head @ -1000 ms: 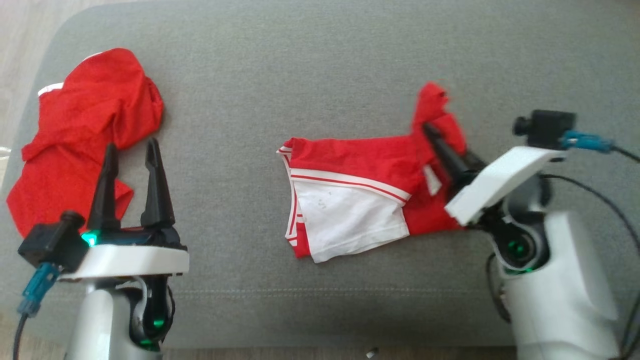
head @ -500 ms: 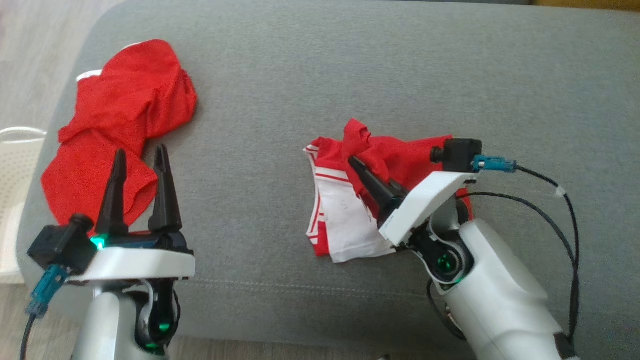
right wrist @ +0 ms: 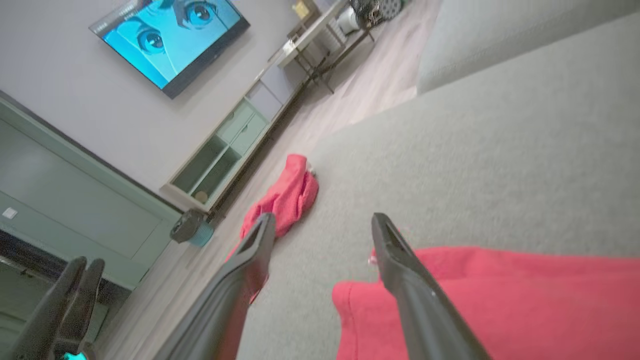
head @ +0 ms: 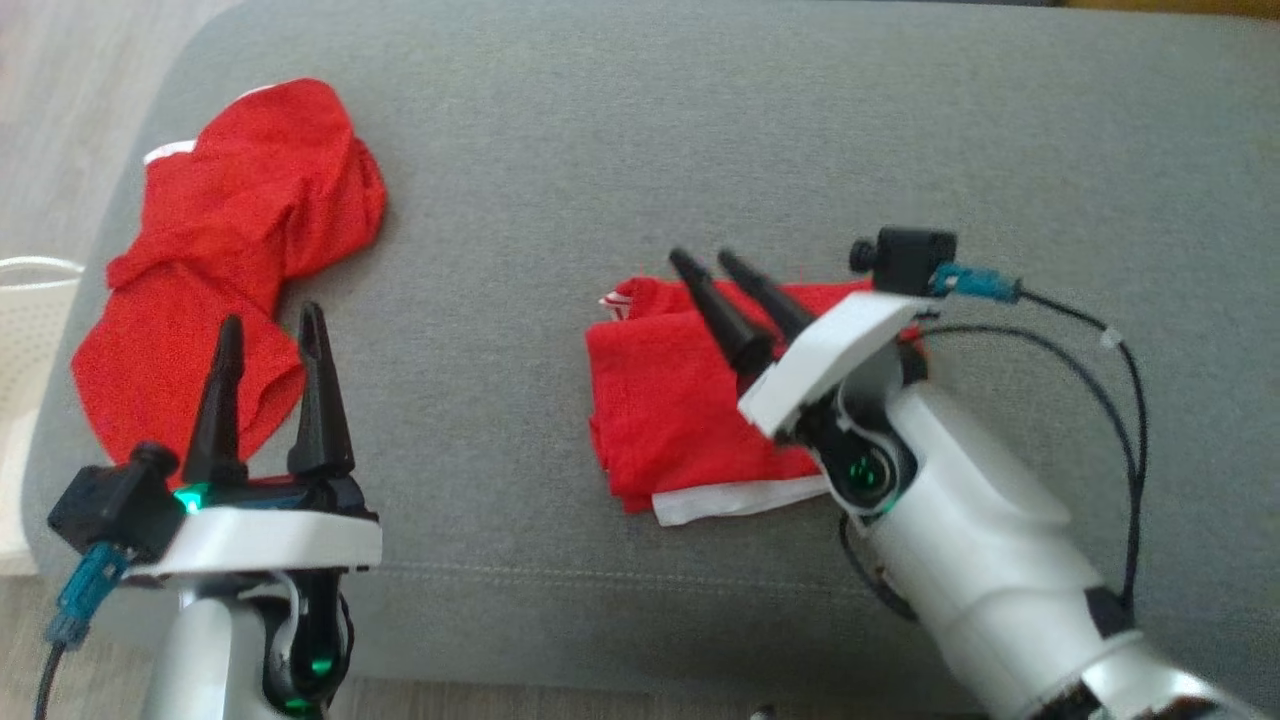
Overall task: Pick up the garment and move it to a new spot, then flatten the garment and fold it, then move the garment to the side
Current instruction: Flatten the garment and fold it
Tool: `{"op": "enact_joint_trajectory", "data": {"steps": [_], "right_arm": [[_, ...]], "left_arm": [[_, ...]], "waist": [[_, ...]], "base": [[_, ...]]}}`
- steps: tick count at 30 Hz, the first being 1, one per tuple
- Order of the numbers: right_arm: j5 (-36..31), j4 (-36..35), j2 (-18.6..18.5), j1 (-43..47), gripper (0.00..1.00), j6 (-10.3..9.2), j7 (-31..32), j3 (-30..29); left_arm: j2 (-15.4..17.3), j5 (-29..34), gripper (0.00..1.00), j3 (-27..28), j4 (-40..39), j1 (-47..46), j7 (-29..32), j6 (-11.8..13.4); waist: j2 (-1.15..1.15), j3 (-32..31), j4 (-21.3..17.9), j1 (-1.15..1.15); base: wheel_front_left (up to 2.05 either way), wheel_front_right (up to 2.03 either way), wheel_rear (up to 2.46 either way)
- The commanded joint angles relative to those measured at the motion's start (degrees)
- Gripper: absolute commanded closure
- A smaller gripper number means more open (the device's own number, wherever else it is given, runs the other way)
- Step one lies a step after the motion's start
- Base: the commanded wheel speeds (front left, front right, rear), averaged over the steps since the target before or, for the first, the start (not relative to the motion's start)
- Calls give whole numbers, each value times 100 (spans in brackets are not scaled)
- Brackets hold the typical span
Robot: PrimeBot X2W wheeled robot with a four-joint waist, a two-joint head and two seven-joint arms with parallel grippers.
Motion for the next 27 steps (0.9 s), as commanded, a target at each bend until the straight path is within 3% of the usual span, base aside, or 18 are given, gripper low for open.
{"op": "enact_joint_trajectory", "data": {"steps": [1,8,15,17,18,21,27], "right_arm": [[-102,-122,91,-307,0,36,-188,-1],[-1150,-7,57,-523,0,36,-1087,-600],[-2517,-602,-713,61,0,36,-1953,-1042],[-2948,-899,-835,295,0,36,-1998,-1392],[-3347,-1300,-883,592,0,36,-2005,-1844],[-3734,-1745,-737,1138,0,36,-2008,-2440],[-4116,-2257,-465,1671,0,36,-2009,-2875]], "left_arm": [[53,20,0,211,-202,-174,-29,6],[53,-20,0,200,-398,-257,-29,25],[53,-92,0,11,-394,-315,-29,64],[53,-79,0,-28,-376,-317,-29,78],[53,-68,0,-52,-354,-309,-29,108],[53,-42,0,-104,-314,-274,-29,128],[53,66,0,-136,-267,-226,-29,161]], "waist": [[0,15,-92,0],[0,95,-367,0],[0,178,-489,0],[0,199,-512,0],[0,232,-523,0],[0,275,-531,0],[0,374,-543,0]], "base": [[0,0,0],[0,0,0],[0,0,0],[0,0,0],[0,0,0],[0,0,0],[0,0,0]]}}
